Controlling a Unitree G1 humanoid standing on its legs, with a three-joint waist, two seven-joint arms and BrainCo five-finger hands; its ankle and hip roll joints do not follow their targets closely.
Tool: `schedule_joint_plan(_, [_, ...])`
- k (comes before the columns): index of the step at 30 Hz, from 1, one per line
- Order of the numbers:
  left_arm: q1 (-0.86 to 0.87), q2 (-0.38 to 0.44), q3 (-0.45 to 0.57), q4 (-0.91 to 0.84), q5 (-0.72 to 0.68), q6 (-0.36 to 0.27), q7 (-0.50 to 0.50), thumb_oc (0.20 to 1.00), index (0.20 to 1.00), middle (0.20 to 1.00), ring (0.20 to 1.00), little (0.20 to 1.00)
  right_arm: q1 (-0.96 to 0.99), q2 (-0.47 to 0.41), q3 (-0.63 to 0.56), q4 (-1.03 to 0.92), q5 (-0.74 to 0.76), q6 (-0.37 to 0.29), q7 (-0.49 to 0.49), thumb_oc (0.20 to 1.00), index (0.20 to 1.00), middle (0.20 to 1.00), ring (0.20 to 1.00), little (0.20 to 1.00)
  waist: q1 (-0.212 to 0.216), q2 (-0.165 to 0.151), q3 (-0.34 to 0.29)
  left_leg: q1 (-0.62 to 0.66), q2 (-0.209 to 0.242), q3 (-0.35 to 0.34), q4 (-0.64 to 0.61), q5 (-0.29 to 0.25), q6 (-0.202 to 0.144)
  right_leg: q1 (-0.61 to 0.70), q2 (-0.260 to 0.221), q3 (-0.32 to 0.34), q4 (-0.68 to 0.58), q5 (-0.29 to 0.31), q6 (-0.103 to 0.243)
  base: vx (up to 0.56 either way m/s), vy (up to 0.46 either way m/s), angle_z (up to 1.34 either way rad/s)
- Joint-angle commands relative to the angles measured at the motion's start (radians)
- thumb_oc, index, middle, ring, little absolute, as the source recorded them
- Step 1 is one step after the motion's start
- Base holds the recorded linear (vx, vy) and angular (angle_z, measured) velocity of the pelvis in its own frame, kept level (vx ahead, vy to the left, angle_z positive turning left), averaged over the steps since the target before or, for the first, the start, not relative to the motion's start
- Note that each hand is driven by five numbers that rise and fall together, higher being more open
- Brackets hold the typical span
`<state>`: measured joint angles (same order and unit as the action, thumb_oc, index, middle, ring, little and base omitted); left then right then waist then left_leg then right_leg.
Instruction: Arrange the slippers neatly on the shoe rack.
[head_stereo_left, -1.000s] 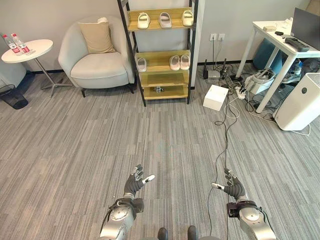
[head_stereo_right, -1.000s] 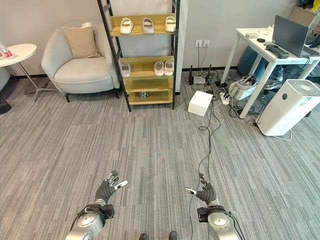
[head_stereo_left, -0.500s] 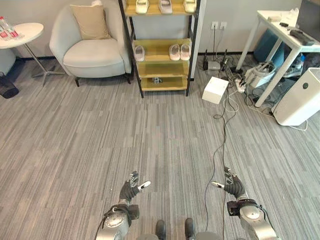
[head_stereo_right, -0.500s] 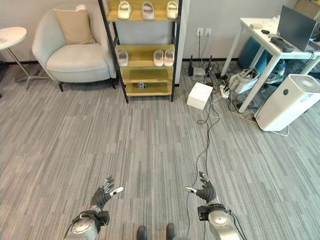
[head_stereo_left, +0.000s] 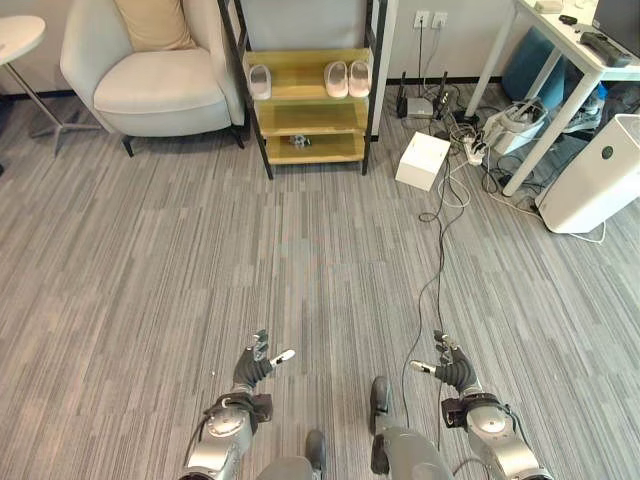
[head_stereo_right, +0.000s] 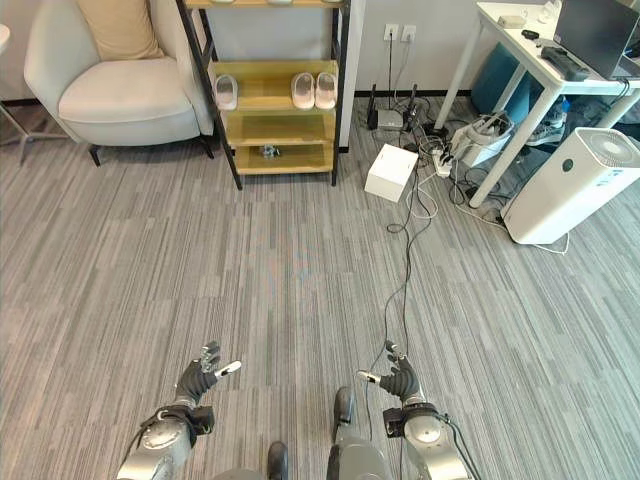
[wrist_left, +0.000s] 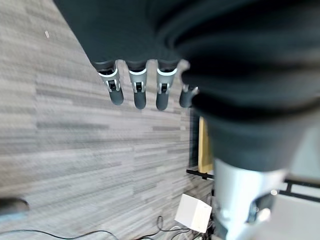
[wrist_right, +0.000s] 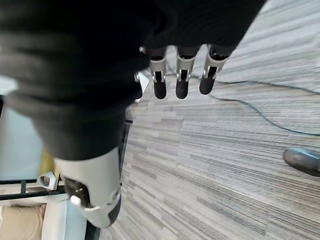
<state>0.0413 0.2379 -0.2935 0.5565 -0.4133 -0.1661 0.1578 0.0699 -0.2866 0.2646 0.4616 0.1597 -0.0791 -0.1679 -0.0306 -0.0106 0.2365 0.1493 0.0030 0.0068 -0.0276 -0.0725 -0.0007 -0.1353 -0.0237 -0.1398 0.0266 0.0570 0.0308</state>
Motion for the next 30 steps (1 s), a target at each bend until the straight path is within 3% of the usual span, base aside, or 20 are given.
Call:
schedule_joint_plan(1, [-0.057,0.005,0.008,-0.029,-0.004,-0.048,-0.01,1.0,1.0,1.0,1.0,1.0,-0.059,-0.056,0.014,-0.078,0.023,-0.053,0.018,1.0,1.0,1.0,1.0,1.0,-0.002,0.017,-0.005,-0.005,-0.009,-0.037,0.312,-0.064,-0.026,0.155,0.034,0.024,-0.064,-0.16,-0.004,0.39,-0.257,0.28])
schedule_joint_plan(2, [-0.057,0.005,0.008,-0.029,-0.004,-0.048,-0.01,1.0,1.0,1.0,1.0,1.0,-0.059,-0.057,0.014,-0.078,0.023,-0.053,0.018,1.0,1.0,1.0,1.0,1.0,-0.002,0.018,-0.004,-0.005,-0.008,-0.037,0.312,-0.064,-0.026,0.155,0.035,0.024,-0.064,-0.16,-0.004,0.29,-0.222,-0.11])
schedule_joint_plan(3, [-0.063,0.005,0.008,-0.031,-0.014,-0.049,-0.008,1.0,1.0,1.0,1.0,1.0,-0.062,-0.065,0.02,-0.089,0.026,-0.055,0.021,1.0,1.0,1.0,1.0,1.0,0.004,0.015,0.015,-0.091,-0.018,-0.055,0.523,0.003,-0.039,0.193,0.041,0.031,-0.068,-0.175,-0.025,0.18,-0.139,-0.23])
schedule_joint_plan(5, [-0.064,0.005,0.009,-0.029,-0.015,-0.049,-0.005,1.0,1.0,1.0,1.0,1.0,-0.061,-0.067,0.021,-0.087,0.026,-0.054,0.025,1.0,1.0,1.0,1.0,1.0,0.007,0.014,0.02,-0.122,-0.014,-0.05,0.587,0.011,-0.044,0.21,0.046,0.03,-0.07,-0.188,-0.036,0.25,-0.168,-0.27])
schedule_joint_plan(7, [-0.06,0.004,0.012,-0.035,-0.019,-0.048,-0.005,1.0,1.0,1.0,1.0,1.0,-0.053,-0.079,0.021,-0.082,0.019,-0.048,0.027,1.0,1.0,1.0,1.0,1.0,0.012,0.009,0.033,-0.173,-0.016,-0.029,0.628,-0.026,-0.029,0.237,0.041,0.035,-0.071,-0.207,-0.043,0.27,-0.138,-0.19])
schedule_joint_plan(8, [-0.058,0.002,0.014,-0.037,-0.019,-0.046,-0.005,1.0,1.0,1.0,1.0,1.0,-0.05,-0.081,0.02,-0.077,0.019,-0.047,0.027,1.0,1.0,1.0,1.0,1.0,0.012,0.001,0.035,-0.203,-0.026,-0.025,0.608,-0.053,-0.02,0.25,0.034,0.033,-0.074,-0.213,-0.043,0.39,-0.134,-0.09])
schedule_joint_plan(9, [-0.054,0.0,0.015,-0.04,-0.016,-0.045,-0.006,1.0,1.0,1.0,1.0,1.0,-0.04,-0.083,0.011,-0.074,0.024,-0.047,0.029,1.0,1.0,1.0,1.0,1.0,0.01,-0.014,0.032,-0.228,-0.042,-0.01,0.5,-0.126,0.004,0.274,0.019,0.027,-0.082,-0.228,-0.036,0.32,-0.1,0.05])
schedule_joint_plan(10, [-0.053,0.0,0.015,-0.041,-0.016,-0.045,-0.006,1.0,1.0,1.0,1.0,1.0,-0.039,-0.083,0.011,-0.074,0.024,-0.047,0.029,1.0,1.0,1.0,1.0,1.0,0.011,-0.016,0.034,-0.221,-0.044,-0.009,0.492,-0.124,0.005,0.277,0.017,0.028,-0.081,-0.229,-0.036,0.39,-0.08,0.09])
schedule_joint_plan(11, [-0.045,-0.001,0.008,-0.045,-0.01,-0.041,-0.004,1.0,1.0,1.0,1.0,1.0,-0.03,-0.085,0.001,-0.068,0.026,-0.046,0.028,1.0,1.0,1.0,1.0,1.0,0.005,-0.025,0.027,-0.254,-0.062,-0.014,0.341,-0.133,0.015,0.292,0.009,0.012,-0.084,-0.242,-0.03,0.28,-0.032,0.04])
schedule_joint_plan(12, [-0.041,-0.001,0.006,-0.053,-0.004,-0.038,0.0,1.0,1.0,1.0,1.0,1.0,-0.028,-0.083,0.0,-0.056,0.026,-0.048,0.024,1.0,1.0,1.0,1.0,1.0,0.002,-0.022,0.026,-0.265,-0.065,-0.032,0.208,-0.064,0.009,0.303,0.016,0.002,-0.084,-0.252,-0.029,0.28,-0.037,0.01])
schedule_joint_plan(13, [-0.04,-0.001,0.006,-0.053,-0.004,-0.038,0.0,1.0,1.0,1.0,1.0,1.0,-0.028,-0.083,0.0,-0.055,0.026,-0.049,0.023,1.0,1.0,1.0,1.0,1.0,0.0,-0.026,0.025,-0.252,-0.068,-0.034,0.182,-0.05,0.009,0.303,0.013,0.0,-0.083,-0.253,-0.029,0.21,-0.023,0.11])
schedule_joint_plan(15, [-0.037,-0.001,0.007,-0.055,0.006,-0.036,0.01,1.0,1.0,1.0,1.0,1.0,-0.036,-0.081,0.0,-0.033,0.023,-0.05,0.011,1.0,1.0,1.0,1.0,1.0,-0.005,-0.02,0.023,-0.256,-0.067,-0.057,-0.029,0.004,0.007,0.322,0.026,-0.017,-0.077,-0.275,-0.029,0.28,0.005,0.23])
schedule_joint_plan(17, [-0.045,-0.002,0.008,-0.042,0.012,-0.038,0.012,1.0,1.0,1.0,1.0,1.0,-0.04,-0.077,-0.002,-0.016,0.018,-0.045,0.002,1.0,1.0,1.0,1.0,1.0,-0.011,-0.019,0.021,-0.295,-0.075,-0.049,-0.06,-0.008,0.001,0.339,0.033,-0.023,-0.07,-0.28,-0.024,0.33,0.066,0.3])
schedule_joint_plan(20, [-0.017,-0.003,0.019,-0.039,0.009,-0.04,0.012,1.0,1.0,1.0,1.0,1.0,-0.03,-0.06,0.003,-0.025,-0.001,-0.04,0.016,1.0,1.0,1.0,1.0,1.0,0.004,-0.015,-0.021,-0.264,-0.083,-0.071,-0.06,0.064,0.018,0.365,0.025,0.006,-0.02,-0.289,-0.004,0.57,0.188,0.04])
schedule_joint_plan(22, [-0.017,0.0,0.016,-0.037,0.008,-0.038,0.01,1.0,1.0,1.0,1.0,1.0,-0.03,-0.055,0.005,-0.028,-0.006,-0.037,0.021,1.0,1.0,1.0,1.0,1.0,0.007,-0.02,-0.033,-0.245,-0.089,-0.065,-0.06,0.075,0.026,0.367,0.009,0.014,0.01,-0.287,0.011,0.44,0.186,-0.27])
schedule_joint_plan(23, [-0.014,0.005,0.009,-0.028,0.01,-0.039,0.008,1.0,1.0,1.0,1.0,1.0,-0.029,-0.044,0.013,-0.019,-0.006,-0.035,0.026,1.0,1.0,1.0,1.0,1.0,0.009,-0.025,-0.051,-0.213,-0.1,-0.068,-0.06,0.069,0.046,0.339,-0.015,0.023,0.107,-0.269,0.034,0.48,0.205,-0.27])
schedule_joint_plan(24, [-0.013,0.005,0.008,-0.028,0.01,-0.039,0.008,1.0,1.0,1.0,1.0,1.0,-0.029,-0.044,0.013,-0.019,-0.006,-0.036,0.026,1.0,1.0,1.0,1.0,1.0,0.012,-0.028,-0.051,-0.21,-0.102,-0.064,-0.059,0.066,0.046,0.341,-0.018,0.026,0.107,-0.272,0.035,0.42,0.193,-0.23])
schedule_joint_plan(27, [-0.015,0.022,-0.006,-0.037,0.015,-0.033,-0.003,1.0,1.0,1.0,1.0,1.0,-0.031,-0.032,0.021,-0.02,-0.004,-0.03,0.04,1.0,1.0,1.0,1.0,1.0,0.01,-0.036,-0.055,-0.167,-0.129,-0.062,-0.022,0.009,0.084,0.25,-0.067,0.034,0.36,-0.168,0.083,0.34,0.207,-0.12])
schedule_joint_plan(28, [-0.017,0.032,-0.015,-0.055,0.019,-0.03,-0.008,1.0,1.0,1.0,1.0,1.0,-0.039,-0.025,0.025,-0.018,-0.011,-0.029,0.041,1.0,1.0,1.0,1.0,1.0,0.011,-0.039,-0.043,-0.118,-0.155,-0.059,-0.015,-0.024,0.118,0.181,-0.115,0.028,0.56,-0.058,0.111,0.38,0.238,0.05])
schedule_joint_plan(30, [-0.021,0.045,-0.026,-0.079,0.03,-0.026,-0.016,1.0,1.0,1.0,1.0,1.0,-0.041,-0.016,0.024,-0.011,-0.013,-0.028,0.041,1.0,1.0,1.0,1.0,1.0,0.008,-0.036,-0.026,-0.071,-0.164,-0.063,-0.017,-0.047,0.138,0.117,-0.143,0.023,0.703,-0.015,0.099,0.29,0.154,0.19])
